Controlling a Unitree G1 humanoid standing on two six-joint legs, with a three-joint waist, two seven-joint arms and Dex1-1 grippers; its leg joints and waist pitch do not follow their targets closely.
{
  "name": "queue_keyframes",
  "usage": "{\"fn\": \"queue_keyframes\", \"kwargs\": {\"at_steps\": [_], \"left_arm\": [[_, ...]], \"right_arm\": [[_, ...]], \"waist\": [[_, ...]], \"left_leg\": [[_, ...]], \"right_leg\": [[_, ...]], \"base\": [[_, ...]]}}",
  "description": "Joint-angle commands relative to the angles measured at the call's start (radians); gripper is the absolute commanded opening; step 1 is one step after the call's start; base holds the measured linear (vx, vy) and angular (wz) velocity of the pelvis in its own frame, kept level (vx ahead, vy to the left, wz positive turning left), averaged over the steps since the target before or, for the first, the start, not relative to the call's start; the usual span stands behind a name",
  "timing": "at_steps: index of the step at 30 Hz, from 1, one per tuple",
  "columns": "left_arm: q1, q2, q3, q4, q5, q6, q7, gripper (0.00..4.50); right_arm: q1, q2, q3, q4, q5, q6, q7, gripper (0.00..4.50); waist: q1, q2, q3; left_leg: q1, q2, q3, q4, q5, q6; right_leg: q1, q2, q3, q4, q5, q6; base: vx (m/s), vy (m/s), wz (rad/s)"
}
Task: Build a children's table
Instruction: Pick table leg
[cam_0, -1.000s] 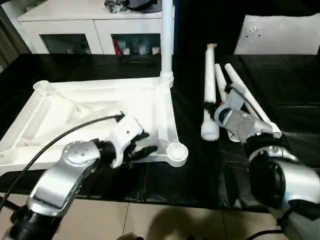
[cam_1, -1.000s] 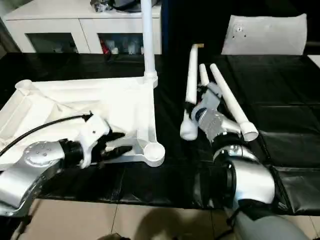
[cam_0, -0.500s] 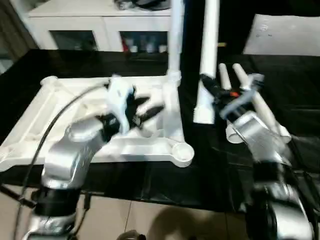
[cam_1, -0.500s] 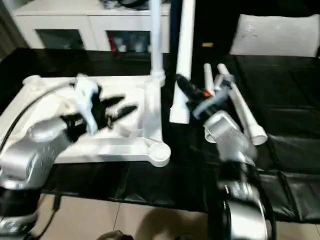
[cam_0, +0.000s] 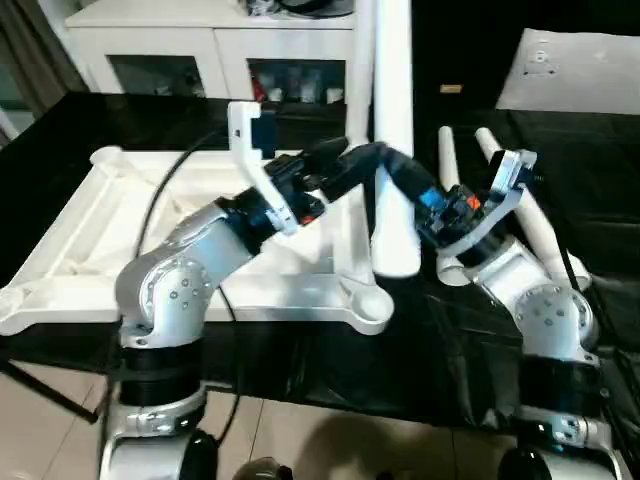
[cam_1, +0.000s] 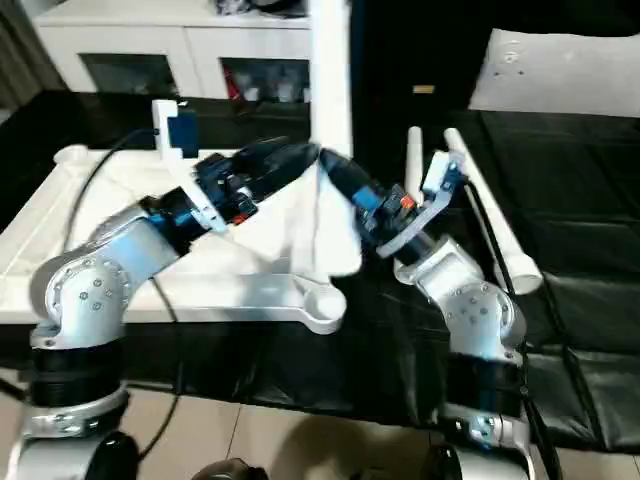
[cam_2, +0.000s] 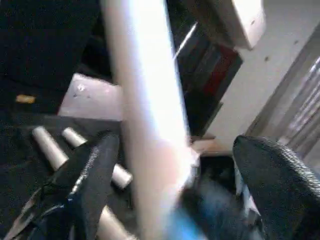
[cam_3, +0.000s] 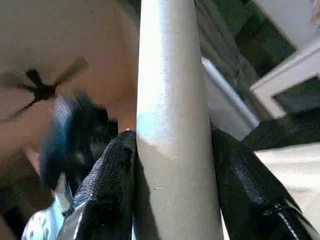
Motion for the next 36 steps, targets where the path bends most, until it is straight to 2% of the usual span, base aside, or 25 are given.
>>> {"fn": "queue_keyframes", "kwargs": {"at_steps": [1, 3, 8, 10, 11, 12, 13, 15, 17, 18, 21, 23, 25, 28, 29, 30, 31, 36], "left_arm": [[-0.02, -0.002, 0.018, 0.001, -0.037, 0.02, 0.017, 4.44], [-0.03, -0.006, 0.026, 0.002, -0.067, 0.031, 0.023, 4.48], [-0.03, 0.005, 0.01, -0.002, -0.045, 0.034, 0.027, 4.5], [-0.022, 0.015, -0.003, -0.007, -0.037, 0.029, 0.034, 4.5], [-0.017, 0.018, -0.01, -0.01, -0.026, 0.019, 0.037, 4.5], [-0.017, 0.018, -0.01, -0.01, -0.026, 0.019, 0.037, 4.5], [-0.01, 0.021, -0.019, -0.014, -0.02, 0.011, 0.047, 4.5], [-0.004, 0.029, -0.037, -0.016, 0.014, -0.011, 0.06, 4.5], [-0.001, 0.015, -0.046, -0.009, 0.069, -0.048, 0.115, 4.22], [0.0, 0.007, -0.048, -0.008, 0.087, -0.067, 0.133, 4.15], [0.006, -0.032, -0.04, -0.004, 0.1, -0.106, 0.174, 3.94], [0.019, -0.029, -0.104, 0.004, 0.203, -0.19, 0.195, 3.74], [0.026, -0.031, -0.121, 0.005, 0.231, -0.214, 0.213, 3.55], [0.035, -0.054, -0.125, 0.017, 0.281, -0.247, 0.288, 3.35], [0.038, -0.061, -0.126, 0.02, 0.297, -0.257, 0.308, 3.26], [0.04, -0.071, -0.119, 0.023, 0.303, -0.268, 0.325, 3.26], [0.042, -0.077, -0.116, 0.022, 0.311, -0.281, 0.336, 2.99], [0.044, -0.079, -0.119, 0.035, 0.349, -0.331, 0.353, 2.93]], "right_arm": [[0.001, -0.009, 0.02, -0.039, -0.001, 0.009, 0.017, 1.83], [0.008, -0.017, 0.042, -0.049, -0.008, 0.007, 0.024, 1.83], [0.026, -0.028, 0.103, -0.084, -0.057, -0.027, 0.033, 1.83], [0.043, -0.049, 0.189, -0.109, -0.167, -0.108, 0.037, 1.83], [0.046, -0.052, 0.214, -0.11, -0.204, -0.136, 0.031, 1.83], [0.046, -0.052, 0.214, -0.11, -0.204, -0.136, 0.031, 1.83], [0.05, -0.05, 0.239, -0.112, -0.245, -0.174, 0.015, 1.83], [0.049, -0.035, 0.254, -0.108, -0.287, -0.223, -0.021, 1.83], [0.046, -0.01, 0.282, -0.103, -0.366, -0.317, -0.072, 1.83], [0.046, -0.003, 0.291, -0.1, -0.391, -0.339, -0.093, 1.83], [0.052, 0.0, 0.339, -0.087, -0.47, -0.425, -0.119, 1.83], [0.065, 0.026, 0.37, -0.057, -0.552, -0.539, -0.162, 1.83], [0.07, 0.031, 0.38, -0.046, -0.583, -0.579, -0.18, 1.83], [0.071, 0.047, 0.388, -0.02, -0.63, -0.648, -0.224, 1.83], [0.072, 0.052, 0.389, -0.014, -0.639, -0.666, -0.232, 1.83], [0.071, 0.057, 0.389, -0.009, -0.646, -0.68, -0.241, 1.83], [0.072, 0.061, 0.392, -0.005, -0.653, -0.694, -0.247, 1.83], [0.074, 0.071, 0.4, 0.02, -0.686, -0.761, -0.276, 1.83]], "waist": [[0.006, -0.025, -0.08], [0.009, -0.026, -0.079], [0.014, -0.026, -0.078], [0.016, -0.022, -0.079], [0.013, -0.024, -0.078], [0.013, -0.024, -0.078], [0.012, -0.024, -0.077], [0.011, -0.023, -0.076], [0.01, -0.022, -0.077], [0.008, -0.023, -0.076], [0.008, -0.026, -0.078], [0.008, -0.026, -0.078], [0.005, -0.028, -0.077], [0.003, -0.029, -0.077], [0.002, -0.027, -0.076], [0.0, -0.029, -0.076], [-0.002, -0.034, -0.076], [-0.009, -0.033, -0.077]], "left_leg": [[0.006, 0.074, -0.029, -0.063, -0.008, 0.097], [0.006, 0.075, -0.03, -0.062, -0.001, 0.099], [0.006, 0.075, -0.03, -0.063, -0.008, 0.092], [0.006, 0.078, -0.033, -0.064, -0.011, 0.08], [0.005, 0.078, -0.033, -0.065, -0.016, 0.073], [0.007, 0.079, -0.034, -0.066, -0.02, 0.068], [0.008, 0.077, -0.033, -0.066, -0.031, 0.067], [0.008, 0.078, -0.033, -0.067, -0.037, 0.063], [0.008, 0.08, -0.034, -0.068, -0.039, 0.059], [0.007, 0.081, -0.034, -0.068, -0.041, 0.056], [0.004, 0.079, -0.033, -0.065, -0.03, 0.064], [0.003, 0.081, -0.034, -0.066, -0.031, 0.073], [0.006, 0.08, -0.034, -0.068, -0.048, 0.075], [0.005, 0.083, -0.036, -0.07, -0.063, 0.067], [0.007, 0.084, -0.036, -0.07, -0.071, 0.066], [0.006, 0.084, -0.035, -0.07, -0.076, 0.066], [0.005, 0.083, -0.035, -0.07, -0.075, 0.068], [0.005, 0.084, -0.036, -0.069, -0.068, 0.082]], "right_leg": [[0.058, -0.1, 0.058, -0.078, -0.212, -0.149], [0.058, -0.1, 0.058, -0.078, -0.22, -0.141], [0.058, -0.1, 0.058, -0.084, -0.252, -0.114], [0.057, -0.1, 0.057, -0.081, -0.251, -0.107], [0.058, -0.099, 0.058, -0.081, -0.244, -0.105], [0.057, -0.1, 0.057, -0.08, -0.245, -0.105], [0.058, -0.101, 0.059, -0.081, -0.251, -0.11], [0.057, -0.101, 0.06, -0.081, -0.254, -0.111], [0.055, -0.101, 0.06, -0.08, -0.247, -0.11], [0.056, -0.102, 0.061, -0.08, -0.239, -0.111], [0.06, -0.103, 0.061, -0.077, -0.202, -0.124], [0.057, -0.102, 0.061, -0.077, -0.204, -0.117], [0.058, -0.103, 0.062, -0.079, -0.214, -0.109], [0.058, -0.102, 0.061, -0.078, -0.212, -0.119], [0.058, -0.103, 0.061, -0.078, -0.213, -0.122], [0.059, -0.103, 0.062, -0.078, -0.207, -0.126], [0.061, -0.104, 0.063, -0.077, -0.2, -0.13], [0.06, -0.103, 0.062, -0.074, -0.17, -0.14]], "base": [[0.0, 0.0, 0.0], [0.0, 0.0, 0.0], [0.0, 0.0, 0.0], [0.0, 0.0, 0.0], [0.0, 0.0, 0.0], [0.0, 0.0, 0.0], [0.0, 0.0, 0.0], [0.0, 0.0, 0.0], [0.0, 0.0, 0.0], [0.0, 0.0, 0.0], [0.0, 0.0, 0.0], [0.0, 0.0, 0.0], [0.0, 0.0, 0.0], [0.0, 0.0, 0.0], [0.0, 0.0, 0.0], [0.0, 0.0, 0.0], [0.0, 0.0, 0.0], [0.0, 0.0, 0.0]]}}
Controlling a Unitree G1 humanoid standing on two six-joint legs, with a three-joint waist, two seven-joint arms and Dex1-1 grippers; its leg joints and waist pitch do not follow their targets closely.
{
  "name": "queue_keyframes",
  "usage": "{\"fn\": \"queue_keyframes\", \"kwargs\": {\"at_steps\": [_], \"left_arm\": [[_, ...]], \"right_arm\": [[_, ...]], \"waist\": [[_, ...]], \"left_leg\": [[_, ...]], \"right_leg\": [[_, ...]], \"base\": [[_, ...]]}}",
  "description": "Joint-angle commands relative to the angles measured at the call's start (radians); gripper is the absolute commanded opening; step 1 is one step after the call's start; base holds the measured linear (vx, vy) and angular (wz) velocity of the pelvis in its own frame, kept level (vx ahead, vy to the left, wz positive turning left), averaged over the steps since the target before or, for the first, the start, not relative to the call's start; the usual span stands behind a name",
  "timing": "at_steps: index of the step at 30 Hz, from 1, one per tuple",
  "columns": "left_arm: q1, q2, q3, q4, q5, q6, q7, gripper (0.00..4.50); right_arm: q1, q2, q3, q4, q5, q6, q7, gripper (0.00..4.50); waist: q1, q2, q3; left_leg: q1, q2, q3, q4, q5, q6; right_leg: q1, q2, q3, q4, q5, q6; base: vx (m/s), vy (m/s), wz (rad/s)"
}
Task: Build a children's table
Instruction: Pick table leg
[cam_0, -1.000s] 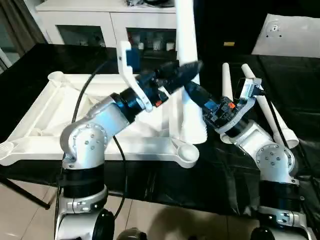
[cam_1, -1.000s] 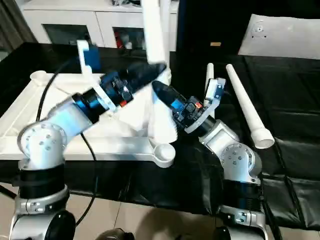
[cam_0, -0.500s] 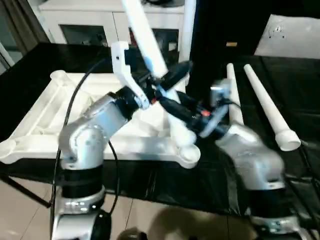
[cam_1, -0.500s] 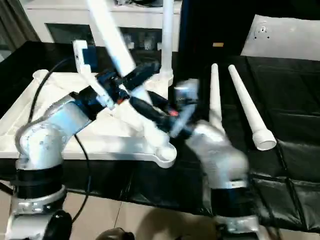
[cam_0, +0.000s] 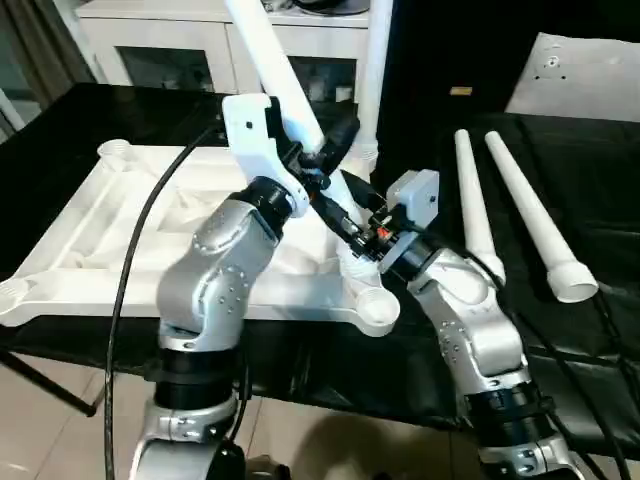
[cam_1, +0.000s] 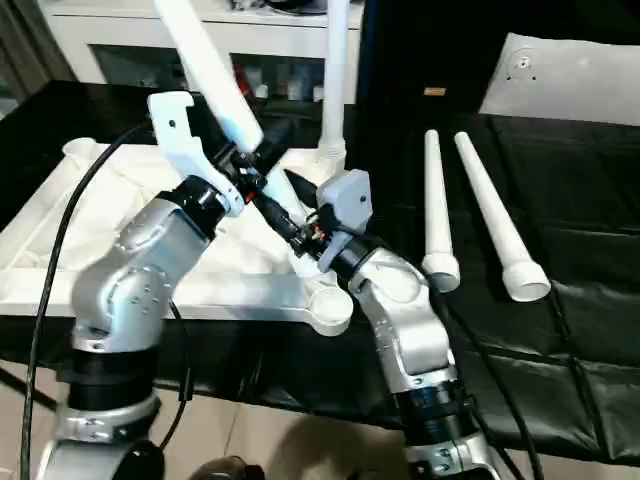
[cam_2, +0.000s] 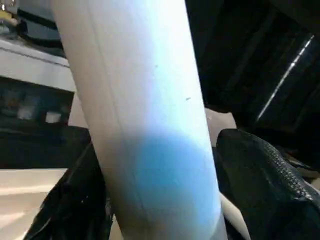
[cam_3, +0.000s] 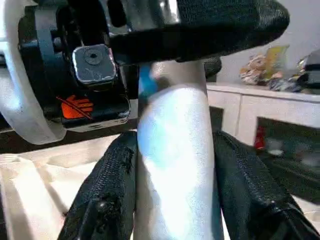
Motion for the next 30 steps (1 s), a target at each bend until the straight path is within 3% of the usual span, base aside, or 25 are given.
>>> {"fn": "queue_keyframes", "kwargs": {"at_steps": [1, 5, 7, 11, 12, 18, 23, 25, 27, 29, 30], "left_arm": [[-0.001, 0.006, -0.015, 0.018, 0.049, -0.044, 0.027, 2.93], [0.004, 0.001, -0.012, 0.022, 0.055, -0.055, 0.039, 2.84], [0.01, 0.001, -0.014, 0.021, 0.055, -0.052, 0.036, 2.47], [0.015, -0.009, -0.013, 0.023, 0.044, -0.052, 0.036, 2.42], [0.016, -0.017, -0.015, 0.023, 0.038, -0.053, 0.035, 2.2], [0.022, -0.036, -0.012, 0.022, 0.025, -0.05, 0.043, 1.96], [0.013, -0.056, 0.04, 0.025, -0.041, -0.018, 0.056, 1.88], [0.0, -0.036, 0.054, 0.033, -0.048, -0.008, 0.044, 1.85], [-0.01, -0.017, 0.058, 0.042, -0.045, -0.001, 0.032, 1.84], [-0.019, 0.012, 0.06, 0.052, -0.047, 0.014, 0.012, 1.84], [-0.026, 0.043, 0.06, 0.062, -0.056, 0.04, -0.015, 1.84]], "right_arm": [[0.004, 0.009, 0.003, 0.012, -0.009, -0.04, -0.011, 1.83], [0.005, 0.008, 0.003, 0.017, -0.011, -0.056, -0.013, 1.83], [0.006, 0.007, 0.006, 0.021, -0.015, -0.067, -0.016, 1.83], [0.004, 0.009, 0.005, 0.029, -0.019, -0.081, -0.018, 1.83], [0.001, 0.009, 0.004, 0.034, -0.021, -0.086, -0.019, 1.83], [-0.005, 0.006, 0.001, 0.046, -0.022, -0.1, -0.022, 1.83], [-0.01, 0.004, 0.0, 0.05, -0.032, -0.096, -0.038, 1.83], [-0.01, 0.006, 0.001, 0.038, -0.005, -0.059, -0.019, 1.83], [-0.007, 0.004, 0.0, 0.025, 0.026, -0.027, 0.004, 2.39], [-0.005, -0.006, -0.002, 0.003, 0.075, 0.029, 0.042, 2.53], [-0.002, -0.025, -0.004, -0.023, 0.121, 0.098, 0.08, 2.65]], "waist": [[-0.004, -0.014, -0.075], [-0.007, -0.014, -0.076], [-0.007, -0.013, -0.075], [-0.006, -0.012, -0.077], [-0.007, -0.011, -0.076], [-0.007, -0.01, -0.077], [-0.007, -0.011, -0.077], [-0.008, -0.01, -0.077], [-0.007, -0.01, -0.077], [-0.007, -0.008, -0.076], [-0.006, -0.008, -0.077]], "left_leg": [[0.007, 0.084, -0.035, -0.069, -0.074, 0.085], [0.006, 0.083, -0.034, -0.067, -0.067, 0.093], [0.005, 0.082, -0.034, -0.067, -0.068, 0.096], [0.006, 0.084, -0.035, -0.066, -0.066, 0.096], [0.007, 0.084, -0.035, -0.066, -0.068, 0.098], [0.007, 0.084, -0.035, -0.065, -0.067, 0.102], [0.006, 0.083, -0.034, -0.064, -0.064, 0.104], [0.007, 0.083, -0.035, -0.064, -0.068, 0.107], [0.008, 0.083, -0.035, -0.064, -0.07, 0.11], [0.008, 0.083, -0.036, -0.065, -0.075, 0.111], [0.01, 0.083, -0.037, -0.065, -0.073, 0.113]], "right_leg": [[0.059, -0.102, 0.065, -0.074, -0.169, -0.143], [0.062, -0.103, 0.065, -0.071, -0.146, -0.157], [0.062, -0.101, 0.064, -0.072, -0.149, -0.162], [0.062, -0.102, 0.065, -0.069, -0.135, -0.17], [0.061, -0.101, 0.065, -0.07, -0.131, -0.171], [0.063, -0.102, 0.065, -0.068, -0.124, -0.177], [0.063, -0.1, 0.064, -0.067, -0.119, -0.185], [0.064, -0.099, 0.064, -0.067, -0.119, -0.184], [0.063, -0.099, 0.064, -0.069, -0.125, -0.181], [0.062, -0.099, 0.063, -0.069, -0.135, -0.179], [0.064, -0.096, 0.063, -0.069, -0.133, -0.171]], "base": [[0.0, 0.0, 0.0], [0.0, 0.0, 0.0], [0.0, 0.0, 0.0], [0.0, 0.0, 0.0], [0.0, 0.0, 0.0], [0.0, 0.0, 0.0], [0.0, 0.0, 0.0], [0.0, 0.0, 0.0], [0.0, 0.0, 0.0], [0.0, 0.0, 0.0], [0.0, 0.0, 0.0]]}}
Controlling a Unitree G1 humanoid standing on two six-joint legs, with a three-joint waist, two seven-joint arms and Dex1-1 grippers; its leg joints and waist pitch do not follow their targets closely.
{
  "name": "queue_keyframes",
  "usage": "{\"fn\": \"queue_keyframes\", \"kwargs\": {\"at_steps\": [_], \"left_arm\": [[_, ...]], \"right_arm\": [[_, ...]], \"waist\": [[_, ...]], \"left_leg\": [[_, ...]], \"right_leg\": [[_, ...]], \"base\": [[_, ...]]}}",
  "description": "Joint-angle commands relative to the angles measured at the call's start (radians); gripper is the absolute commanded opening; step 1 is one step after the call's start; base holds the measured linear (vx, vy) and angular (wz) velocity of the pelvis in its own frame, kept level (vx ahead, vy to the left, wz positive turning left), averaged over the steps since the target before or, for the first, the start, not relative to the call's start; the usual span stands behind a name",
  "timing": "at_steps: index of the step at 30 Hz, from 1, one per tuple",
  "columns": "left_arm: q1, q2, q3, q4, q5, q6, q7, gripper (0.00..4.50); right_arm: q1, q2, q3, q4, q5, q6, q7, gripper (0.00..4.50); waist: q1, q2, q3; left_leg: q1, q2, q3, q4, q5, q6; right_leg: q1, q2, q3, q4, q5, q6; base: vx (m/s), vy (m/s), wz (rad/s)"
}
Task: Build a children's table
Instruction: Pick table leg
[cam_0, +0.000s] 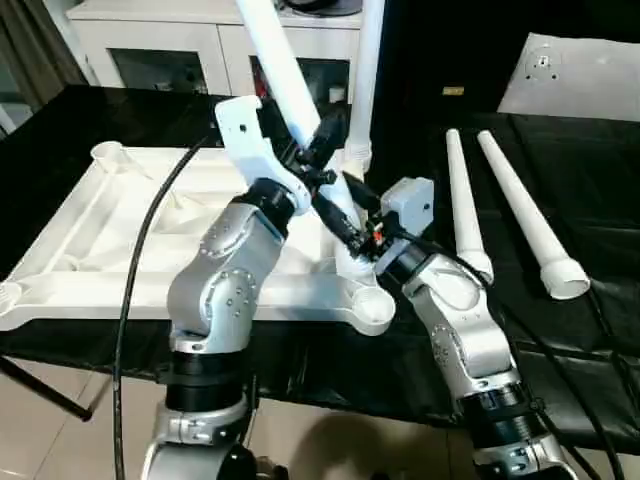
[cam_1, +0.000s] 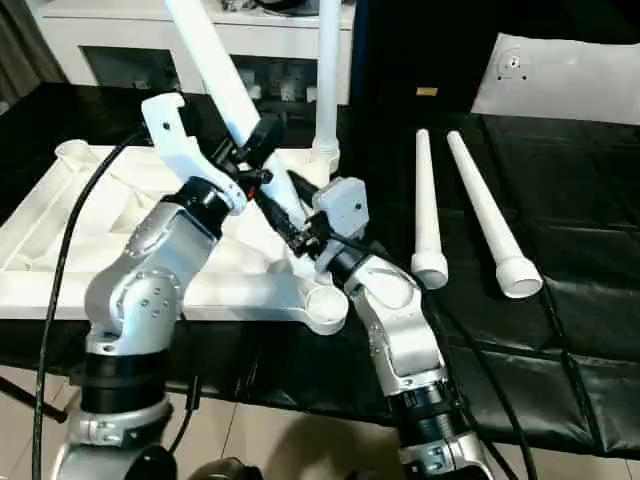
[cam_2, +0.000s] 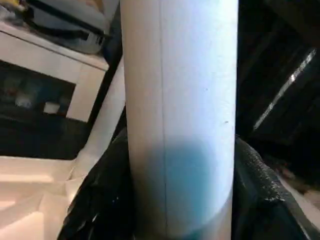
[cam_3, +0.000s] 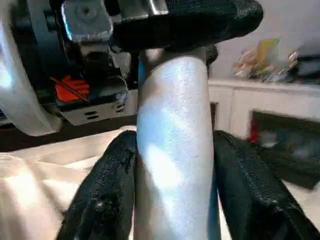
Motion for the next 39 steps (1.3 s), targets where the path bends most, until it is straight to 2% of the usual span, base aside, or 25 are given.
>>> {"fn": "queue_keyframes", "kwargs": {"at_steps": [1, 3, 5, 8, 12, 16, 19, 23, 26, 28, 32, 37, 38, 39], "left_arm": [[-0.028, 0.059, 0.022, 0.023, -0.012, 0.052, -0.055, 1.84], [-0.031, 0.079, 0.023, 0.029, -0.028, 0.069, -0.08, 1.84], [-0.035, 0.124, 0.018, 0.034, -0.069, 0.119, -0.148, 1.84], [-0.045, 0.173, 0.025, 0.037, -0.139, 0.185, -0.227, 1.84], [-0.086, 0.231, 0.03, 0.052, -0.222, 0.265, -0.35, 1.84], [-0.122, 0.266, 0.016, 0.051, -0.282, 0.32, -0.454, 1.84], [-0.14, 0.282, -0.001, 0.049, -0.303, 0.326, -0.504, 1.84], [-0.161, 0.284, -0.011, 0.045, -0.329, 0.334, -0.545, 1.84], [-0.175, 0.279, -0.013, 0.048, -0.339, 0.34, -0.569, 1.84], [-0.177, 0.276, -0.014, 0.048, -0.34, 0.339, -0.571, 1.84], [-0.18, 0.282, -0.031, 0.042, -0.348, 0.328, -0.612, 1.84], [-0.184, 0.298, -0.051, 0.036, -0.348, 0.331, -0.644, 1.84], [-0.184, 0.307, -0.064, 0.037, -0.339, 0.327, -0.656, 1.84], [-0.184, 0.31, -0.067, 0.037, -0.336, 0.326, -0.659, 1.83]], "right_arm": [[-0.003, -0.04, -0.012, -0.08, 0.1, 0.13, 0.084, 2.65], [-0.004, -0.063, -0.014, -0.092, 0.114, 0.159, 0.107, 2.94], [-0.011, -0.104, -0.037, -0.111, 0.163, 0.228, 0.142, 3.01], [-0.027, -0.154, -0.068, -0.125, 0.222, 0.32, 0.175, 3.39], [-0.068, -0.234, -0.085, -0.111, 0.267, 0.445, 0.229, 3.7], [-0.099, -0.294, -0.076, -0.112, 0.327, 0.541, 0.315, 3.7], [-0.11, -0.315, -0.066, -0.121, 0.362, 0.572, 0.37, 3.7], [-0.114, -0.328, -0.045, -0.127, 0.374, 0.603, 0.411, 3.55], [-0.111, -0.332, -0.027, -0.133, 0.388, 0.635, 0.437, 3.16], [-0.107, -0.332, -0.019, -0.136, 0.39, 0.64, 0.442, 3.08], [-0.104, -0.335, -0.002, -0.131, 0.381, 0.649, 0.453, 2.62], [-0.111, -0.337, 0.002, -0.124, 0.373, 0.652, 0.454, 2.62], [-0.117, -0.348, 0.008, -0.128, 0.385, 0.673, 0.475, 2.62], [-0.119, -0.351, 0.01, -0.129, 0.388, 0.679, 0.481, 2.88]], "waist": [[0.0, -0.007, -0.078], [0.001, -0.006, -0.078], [0.002, -0.007, -0.08], [0.008, -0.006, -0.08], [0.008, -0.012, -0.078], [0.012, -0.013, -0.076], [0.013, -0.017, -0.078], [0.015, -0.017, -0.08], [0.02, -0.017, -0.079], [0.022, -0.017, -0.079], [0.025, -0.017, -0.079], [0.03, -0.015, -0.08], [0.028, -0.016, -0.08], [0.029, -0.015, -0.08]], "left_leg": [[0.011, 0.083, -0.039, -0.066, -0.063, 0.117], [0.011, 0.084, -0.037, -0.064, -0.053, 0.114], [0.012, 0.084, -0.036, -0.064, -0.046, 0.109], [0.013, 0.08, -0.033, -0.061, -0.038, 0.103], [0.013, 0.077, -0.032, -0.061, -0.049, 0.087], [0.014, 0.075, -0.03, -0.059, -0.06, 0.083], [0.011, 0.076, -0.031, -0.059, -0.039, 0.086], [0.01, 0.076, -0.03, -0.057, -0.026, 0.089], [0.01, 0.076, -0.03, -0.058, -0.029, 0.085], [0.011, 0.078, -0.03, -0.057, -0.033, 0.078], [0.012, 0.077, -0.03, -0.059, -0.038, 0.071], [0.013, 0.079, -0.032, -0.059, -0.032, 0.068], [0.012, 0.079, -0.031, -0.06, -0.036, 0.067], [0.013, 0.078, -0.031, -0.06, -0.035, 0.067]], "right_leg": [[0.064, -0.095, 0.063, -0.065, -0.119, -0.165], [0.062, -0.098, 0.063, -0.065, -0.11, -0.169], [0.063, -0.099, 0.064, -0.062, -0.101, -0.181], [0.061, -0.098, 0.064, -0.061, -0.111, -0.195], [0.063, -0.098, 0.062, -0.064, -0.152, -0.188], [0.063, -0.1, 0.062, -0.07, -0.2, -0.178], [0.065, -0.1, 0.062, -0.067, -0.186, -0.173], [0.064, -0.1, 0.061, -0.065, -0.172, -0.181], [0.065, -0.101, 0.061, -0.067, -0.192, -0.178], [0.063, -0.101, 0.061, -0.068, -0.197, -0.175], [0.063, -0.1, 0.062, -0.069, -0.211, -0.165], [0.062, -0.101, 0.062, -0.067, -0.2, -0.163], [0.062, -0.1, 0.062, -0.068, -0.202, -0.163], [0.063, -0.1, 0.062, -0.067, -0.198, -0.163]], "base": [[0.0, 0.0, 0.0], [0.0, 0.0, 0.0], [0.0, 0.0, 0.0], [0.0, 0.0, 0.0], [0.0, 0.0, 0.0], [0.0, 0.0, 0.0], [0.0, 0.0, 0.0], [0.0, 0.0, 0.0], [0.0, 0.0, 0.0], [0.0, 0.0, 0.0], [0.0, 0.0, 0.0], [0.0, 0.0, 0.0], [0.0, 0.0, 0.0], [0.0, 0.0, 0.0]]}}
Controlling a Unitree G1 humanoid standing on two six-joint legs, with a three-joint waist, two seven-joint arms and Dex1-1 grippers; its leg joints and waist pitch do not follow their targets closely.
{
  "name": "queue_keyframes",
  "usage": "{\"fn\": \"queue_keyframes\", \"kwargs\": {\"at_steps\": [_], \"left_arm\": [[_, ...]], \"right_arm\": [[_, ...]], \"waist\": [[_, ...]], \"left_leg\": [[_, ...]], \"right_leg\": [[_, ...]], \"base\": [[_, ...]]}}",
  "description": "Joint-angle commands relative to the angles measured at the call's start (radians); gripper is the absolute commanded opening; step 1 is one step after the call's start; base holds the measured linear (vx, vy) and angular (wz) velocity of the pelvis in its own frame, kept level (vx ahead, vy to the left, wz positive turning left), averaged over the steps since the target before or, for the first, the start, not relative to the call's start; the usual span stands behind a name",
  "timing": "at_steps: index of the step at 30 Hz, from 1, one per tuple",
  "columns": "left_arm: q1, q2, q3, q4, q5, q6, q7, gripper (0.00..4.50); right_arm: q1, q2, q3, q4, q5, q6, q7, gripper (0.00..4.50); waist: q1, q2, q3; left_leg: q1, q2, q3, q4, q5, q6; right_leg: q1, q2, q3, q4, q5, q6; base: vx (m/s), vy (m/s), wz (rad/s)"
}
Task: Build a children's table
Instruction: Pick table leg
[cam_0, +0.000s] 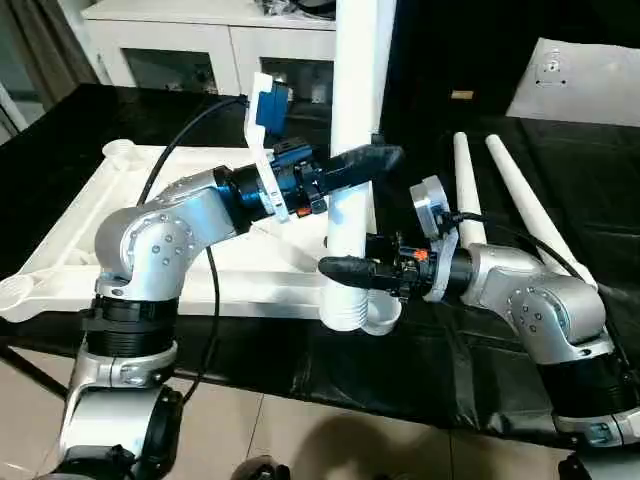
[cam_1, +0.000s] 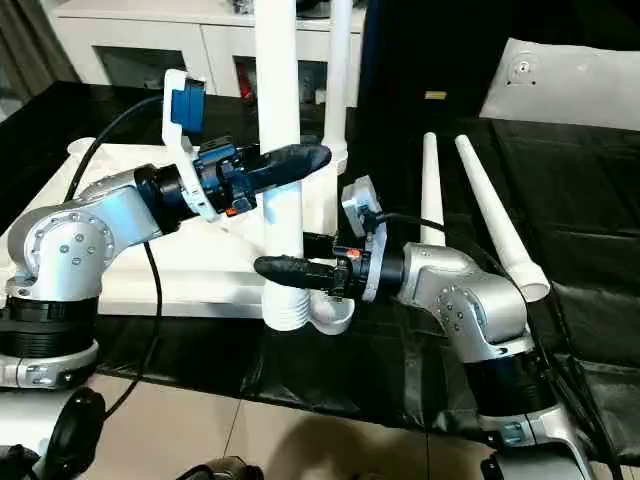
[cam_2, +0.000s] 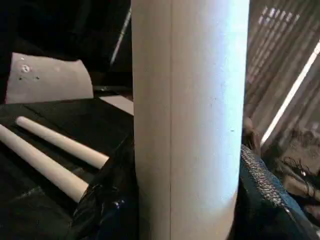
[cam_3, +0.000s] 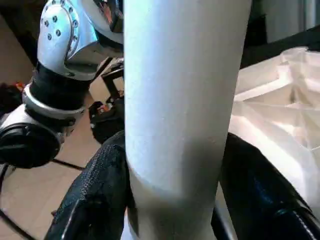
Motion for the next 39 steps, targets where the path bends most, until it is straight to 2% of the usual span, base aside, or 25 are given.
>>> {"fn": "queue_keyframes", "kwargs": {"at_steps": [1, 3, 5, 8, 11, 15, 26, 29, 39], "left_arm": [[-0.028, 0.01, -0.024, -0.027, 0.001, -0.01, -0.035, 1.83], [-0.029, 0.014, -0.033, -0.025, 0.01, -0.014, -0.044, 1.83], [-0.03, 0.019, -0.043, -0.024, 0.02, -0.018, -0.051, 1.83], [-0.033, 0.021, -0.05, -0.023, 0.023, -0.022, -0.057, 1.83], [-0.037, 0.022, -0.06, -0.019, 0.025, -0.028, -0.063, 1.83], [-0.044, 0.019, -0.067, -0.012, 0.031, -0.036, -0.067, 1.83], [-0.046, 0.028, -0.089, -0.007, 0.047, -0.05, -0.088, 1.83], [-0.044, 0.031, -0.097, -0.008, 0.053, -0.054, -0.094, 1.83], [-0.05, 0.039, -0.101, -0.005, 0.056, -0.054, -0.106, 1.83]], "right_arm": [[-0.023, -0.022, 0.009, -0.01, -0.001, 0.02, 0.01, 2.96], [-0.027, -0.032, 0.018, -0.01, -0.006, 0.023, 0.021, 3.01], [-0.031, -0.04, 0.028, -0.011, -0.015, 0.025, 0.033, 3.23], [-0.034, -0.041, 0.036, -0.011, -0.022, 0.025, 0.037, 3.27], [-0.039, -0.042, 0.055, -0.005, -0.033, 0.022, 0.041, 3.27], [-0.037, -0.03, 0.05, -0.003, -0.011, 0.041, 0.043, 3.27], [-0.036, -0.02, 0.039, -0.002, 0.009, 0.061, 0.047, 2.23], [-0.039, -0.019, 0.036, -0.003, 0.008, 0.059, 0.052, 2.02], [-0.04, -0.029, 0.05, -0.009, -0.007, 0.047, 0.065, 2.02]], "waist": [[0.003, -0.013, -0.08], [0.005, -0.017, -0.08], [0.005, -0.017, -0.08], [0.005, -0.019, -0.08], [0.005, -0.017, -0.08], [0.006, -0.014, -0.081], [0.006, -0.011, -0.082], [0.006, -0.013, -0.082], [0.007, -0.011, -0.083]], "left_leg": [[0.012, 0.079, -0.032, -0.063, -0.035, 0.067], [0.011, 0.078, -0.031, -0.064, -0.036, 0.063], [0.01, 0.078, -0.031, -0.063, -0.035, 0.063], [0.009, 0.077, -0.03, -0.063, -0.034, 0.062], [0.01, 0.078, -0.031, -0.063, -0.034, 0.06], [0.01, 0.078, -0.031, -0.062, -0.033, 0.06], [0.011, 0.079, -0.032, -0.062, -0.035, 0.056], [0.01, 0.079, -0.032, -0.063, -0.037, 0.056], [0.01, 0.079, -0.032, -0.062, -0.037, 0.056]], "right_leg": [[0.06, -0.099, 0.062, -0.069, -0.195, -0.163], [0.063, -0.101, 0.063, -0.07, -0.2, -0.162], [0.063, -0.101, 0.063, -0.07, -0.201, -0.16], [0.063, -0.101, 0.063, -0.07, -0.205, -0.158], [0.063, -0.101, 0.062, -0.07, -0.206, -0.159], [0.063, -0.101, 0.063, -0.069, -0.197, -0.163], [0.063, -0.101, 0.062, -0.067, -0.181, -0.171], [0.064, -0.102, 0.062, -0.067, -0.174, -0.174], [0.064, -0.102, 0.062, -0.066, -0.166, -0.178]], "base": [[0.0, 0.0, 0.0], [0.0, 0.0, 0.0], [0.0, 0.0, 0.0], [0.0, 0.0, 0.0], [0.0, 0.0, 0.0], [0.0, 0.0, 0.0], [0.0, 0.0, 0.0], [0.0, 0.0, 0.0], [0.0, 0.0, 0.0]]}}
